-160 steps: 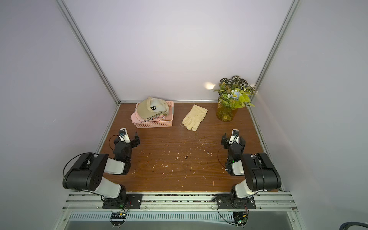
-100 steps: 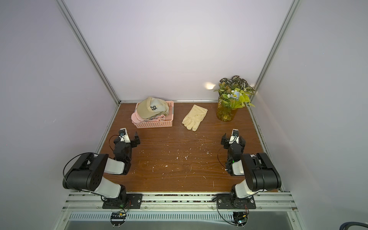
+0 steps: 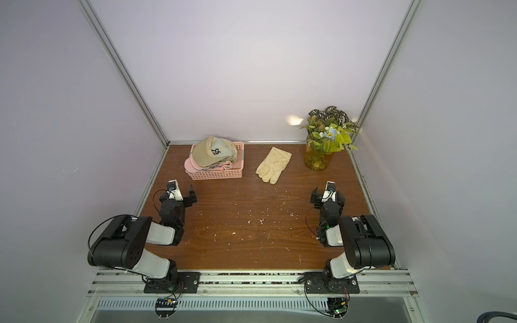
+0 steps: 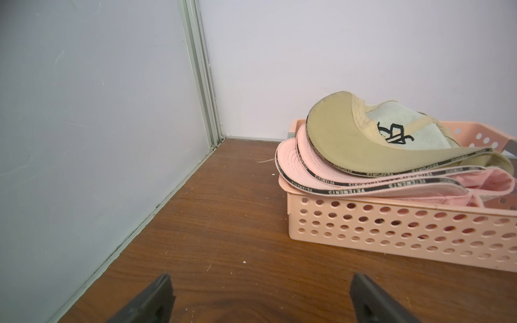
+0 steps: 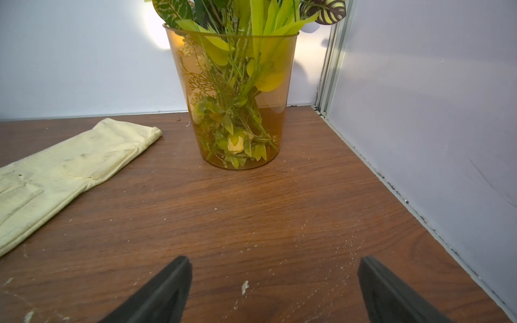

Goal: Turn the baseball cap inside out
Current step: Pick up the baseball cap from the basket.

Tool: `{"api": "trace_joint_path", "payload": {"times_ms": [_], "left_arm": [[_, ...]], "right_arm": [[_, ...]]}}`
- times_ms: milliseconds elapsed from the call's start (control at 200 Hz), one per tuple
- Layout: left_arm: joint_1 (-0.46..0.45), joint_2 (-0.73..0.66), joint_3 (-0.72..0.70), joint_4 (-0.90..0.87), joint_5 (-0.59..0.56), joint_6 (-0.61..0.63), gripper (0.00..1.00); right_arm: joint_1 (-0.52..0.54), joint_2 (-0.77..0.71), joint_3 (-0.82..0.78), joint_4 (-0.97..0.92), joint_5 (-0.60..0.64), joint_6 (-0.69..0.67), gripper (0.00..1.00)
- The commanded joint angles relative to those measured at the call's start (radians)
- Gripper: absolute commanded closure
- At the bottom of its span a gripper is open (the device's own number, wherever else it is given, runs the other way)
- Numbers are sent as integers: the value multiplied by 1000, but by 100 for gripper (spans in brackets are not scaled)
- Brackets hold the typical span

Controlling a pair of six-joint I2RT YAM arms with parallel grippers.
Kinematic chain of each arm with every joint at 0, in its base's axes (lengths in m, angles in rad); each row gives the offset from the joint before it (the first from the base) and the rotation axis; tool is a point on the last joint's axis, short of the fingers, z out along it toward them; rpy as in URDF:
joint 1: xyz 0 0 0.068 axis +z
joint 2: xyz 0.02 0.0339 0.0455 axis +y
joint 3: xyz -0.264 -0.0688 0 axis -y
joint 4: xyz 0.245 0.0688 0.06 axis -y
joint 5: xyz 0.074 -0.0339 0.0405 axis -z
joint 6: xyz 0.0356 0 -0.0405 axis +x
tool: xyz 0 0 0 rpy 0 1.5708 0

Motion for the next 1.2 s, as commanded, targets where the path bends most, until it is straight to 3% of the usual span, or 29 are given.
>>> {"api": "trace_joint_path", "payload": {"times_ms": [0, 65, 155, 260, 360, 520, 676, 836, 1196], "left_arm": [[0, -56, -79, 125, -6, 2, 1], [-5, -142, -89, 81, -25, 8, 1], [-6, -306, -31, -177, -47, -26, 1], [-11, -450, 67, -451, -33, -92, 1], [-14, -459, 208, -662, 8, -134, 1], [-13, -297, 530, -1015, 86, -208, 1], [-30, -112, 782, -1194, 264, -120, 4], [-132, 80, 1033, -1395, 253, 73, 9], [-243, 452, 1489, -1688, 201, 298, 26]], "right_arm": [[1, -53, 17, 28, -4, -14, 0], [6, -121, 54, -123, 25, 7, 0], [4, -209, 185, -507, 79, 107, 0], [4, -236, 317, -775, -33, 119, 0], [4, -251, 365, -874, -192, 133, 0], [6, -274, 397, -942, -402, 148, 0], [9, -279, 427, -997, -495, 134, 1], [12, -269, 443, -1029, -528, 120, 2], [14, -256, 445, -1046, -547, 110, 2]]}}
